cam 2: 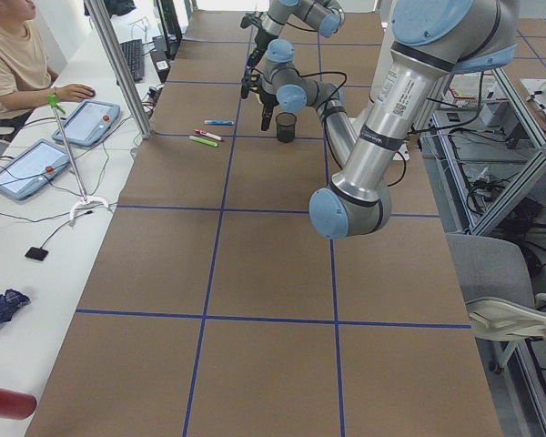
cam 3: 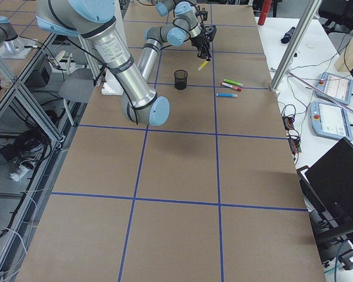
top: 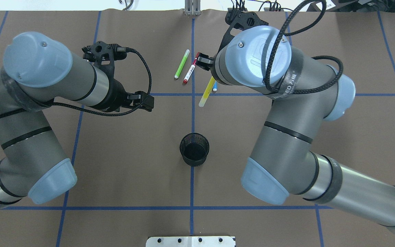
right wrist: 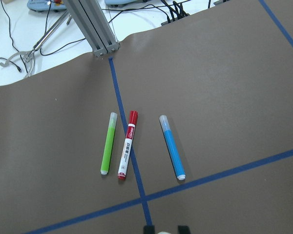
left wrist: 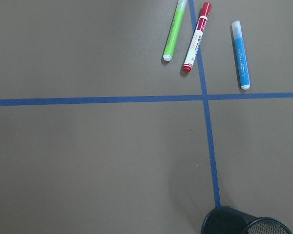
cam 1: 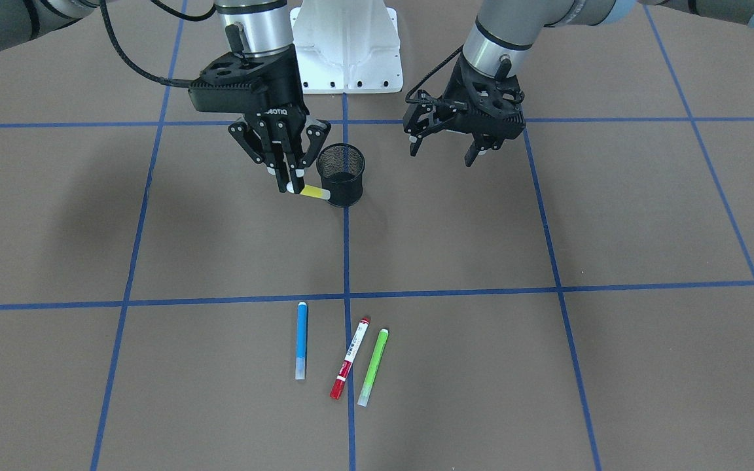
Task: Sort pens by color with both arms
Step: 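Lift the yellow highlighter out of the cup with the right gripper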
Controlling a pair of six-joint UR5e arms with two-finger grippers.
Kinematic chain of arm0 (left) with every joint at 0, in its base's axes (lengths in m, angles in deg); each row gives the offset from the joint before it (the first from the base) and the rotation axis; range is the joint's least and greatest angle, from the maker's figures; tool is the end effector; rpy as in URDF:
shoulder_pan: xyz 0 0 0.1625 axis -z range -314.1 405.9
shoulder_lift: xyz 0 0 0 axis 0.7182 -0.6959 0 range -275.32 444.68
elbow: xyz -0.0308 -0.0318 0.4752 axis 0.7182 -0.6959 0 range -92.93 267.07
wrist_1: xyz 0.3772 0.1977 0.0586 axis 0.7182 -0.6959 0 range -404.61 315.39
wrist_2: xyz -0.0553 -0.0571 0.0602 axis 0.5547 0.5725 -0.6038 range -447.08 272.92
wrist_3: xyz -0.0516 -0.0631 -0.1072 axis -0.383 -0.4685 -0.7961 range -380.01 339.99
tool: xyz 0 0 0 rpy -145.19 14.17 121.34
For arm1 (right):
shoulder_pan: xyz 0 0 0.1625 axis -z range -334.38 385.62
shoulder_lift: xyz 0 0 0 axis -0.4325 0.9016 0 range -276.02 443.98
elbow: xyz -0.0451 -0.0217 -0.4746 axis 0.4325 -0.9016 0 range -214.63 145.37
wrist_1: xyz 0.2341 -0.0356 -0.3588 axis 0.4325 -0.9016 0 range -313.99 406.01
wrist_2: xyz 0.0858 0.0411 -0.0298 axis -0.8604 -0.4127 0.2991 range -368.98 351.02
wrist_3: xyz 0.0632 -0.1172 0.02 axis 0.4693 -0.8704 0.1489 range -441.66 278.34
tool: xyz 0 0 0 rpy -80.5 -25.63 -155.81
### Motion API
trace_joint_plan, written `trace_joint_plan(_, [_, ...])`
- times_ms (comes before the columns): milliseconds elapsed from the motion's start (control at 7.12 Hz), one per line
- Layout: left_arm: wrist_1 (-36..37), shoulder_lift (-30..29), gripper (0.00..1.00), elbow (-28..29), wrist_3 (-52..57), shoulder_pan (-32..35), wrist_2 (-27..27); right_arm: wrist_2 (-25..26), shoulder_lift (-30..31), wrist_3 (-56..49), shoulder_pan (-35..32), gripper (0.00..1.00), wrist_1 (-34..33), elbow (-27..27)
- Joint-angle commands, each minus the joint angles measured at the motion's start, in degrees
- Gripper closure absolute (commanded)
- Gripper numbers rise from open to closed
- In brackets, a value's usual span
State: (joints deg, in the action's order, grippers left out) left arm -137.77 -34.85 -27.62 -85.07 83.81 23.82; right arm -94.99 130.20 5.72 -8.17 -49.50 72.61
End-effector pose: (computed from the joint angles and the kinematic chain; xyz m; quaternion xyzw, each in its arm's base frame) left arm 0.4477 -0.4567 0.2300 0.1104 0.4858 -0.0109 0.8670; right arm -0.4985 -0.5055 0.1434 0.1746 -0.4325 0.2533 0.8475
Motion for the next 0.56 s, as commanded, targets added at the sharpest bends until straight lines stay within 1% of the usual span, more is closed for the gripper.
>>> trace_joint_plan(0, [-0.01,2.36,0.01,-1.75,0.20,0.06,0.02,5.74,-4.45,2.26,-0.31,1.00,3.84,-10.77])
trace_joint_plan(140, [-0.01,2.90,0.01,-2.46,0.20,0.06,0.02,8.20,-6.73,3.22,-0.66,1.00,3.84,-15.69])
trace_joint_plan(281, [-0.01,2.90,0.01,-2.38,0.20,0.06,0.02,10.14,-8.06,3.49,-1.18,1.00,5.49,-20.27])
trace_joint_plan(421, [-0.01,2.90,0.01,-2.29,0.20,0.06,0.02,10.60,-8.16,3.41,-2.06,1.00,10.73,-24.75])
